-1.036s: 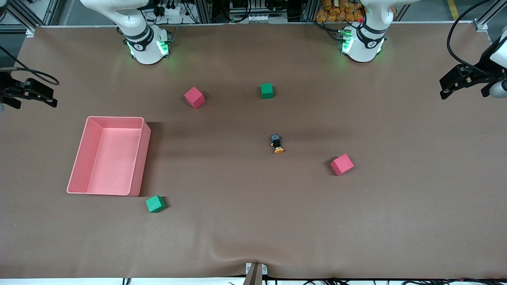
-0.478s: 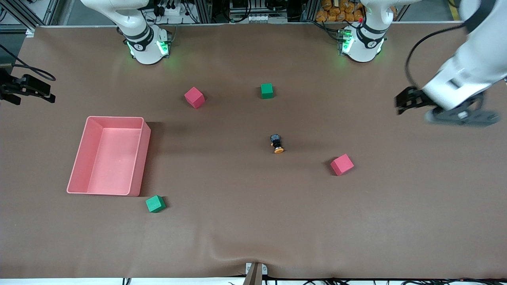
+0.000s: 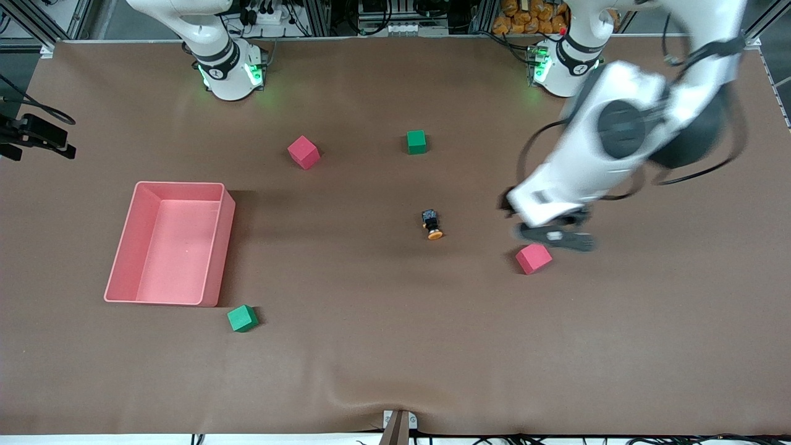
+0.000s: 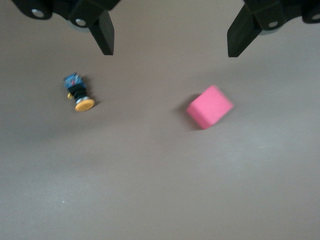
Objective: Place and upright button with both arms
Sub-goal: 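Reach the left gripper over the lying button and grasp it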
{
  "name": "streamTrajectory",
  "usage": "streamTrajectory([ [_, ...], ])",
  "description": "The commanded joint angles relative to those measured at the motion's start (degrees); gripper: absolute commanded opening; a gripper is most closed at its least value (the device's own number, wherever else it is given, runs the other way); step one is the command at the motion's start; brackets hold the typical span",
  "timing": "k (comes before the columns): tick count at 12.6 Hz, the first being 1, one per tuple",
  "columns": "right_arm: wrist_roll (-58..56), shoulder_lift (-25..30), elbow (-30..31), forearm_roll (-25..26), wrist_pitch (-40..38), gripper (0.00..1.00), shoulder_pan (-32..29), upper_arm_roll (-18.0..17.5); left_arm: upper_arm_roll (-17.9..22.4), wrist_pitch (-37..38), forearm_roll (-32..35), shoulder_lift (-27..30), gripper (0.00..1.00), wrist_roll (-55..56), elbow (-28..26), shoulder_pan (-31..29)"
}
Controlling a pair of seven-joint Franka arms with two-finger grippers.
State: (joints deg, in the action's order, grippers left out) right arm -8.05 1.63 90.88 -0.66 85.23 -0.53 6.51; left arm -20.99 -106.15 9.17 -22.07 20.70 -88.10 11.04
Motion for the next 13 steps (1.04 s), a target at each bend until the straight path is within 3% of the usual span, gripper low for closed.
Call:
streamTrajectory([
  [1, 0.14, 1.00, 0.09, 0.13, -0.07, 1.00, -0.88, -1.15, -0.01, -4.31, 2.53, -7.52, 1.00, 9.84, 2.14, 4.94],
  [5, 0.14, 1.18, 0.00, -0.40, -0.59, 1.00, -0.88, -1.15, -0.01, -8.01, -7.48, -19.13, 1.00, 17.26, 6.10, 7.77],
  [8, 0.14, 1.35, -1.14, -0.66, -0.68, 1.00, -1.49, -0.80, 0.07, -9.33, -12.50, -21.69, 1.00, 21.37, 5.84, 8.73],
  [13, 0.14, 0.92, -1.32, -0.75, -0.94, 1.00, -0.88, -1.15, 0.34, -9.33, -12.51, -25.29, 1.00, 29.81, 5.40, 9.88],
])
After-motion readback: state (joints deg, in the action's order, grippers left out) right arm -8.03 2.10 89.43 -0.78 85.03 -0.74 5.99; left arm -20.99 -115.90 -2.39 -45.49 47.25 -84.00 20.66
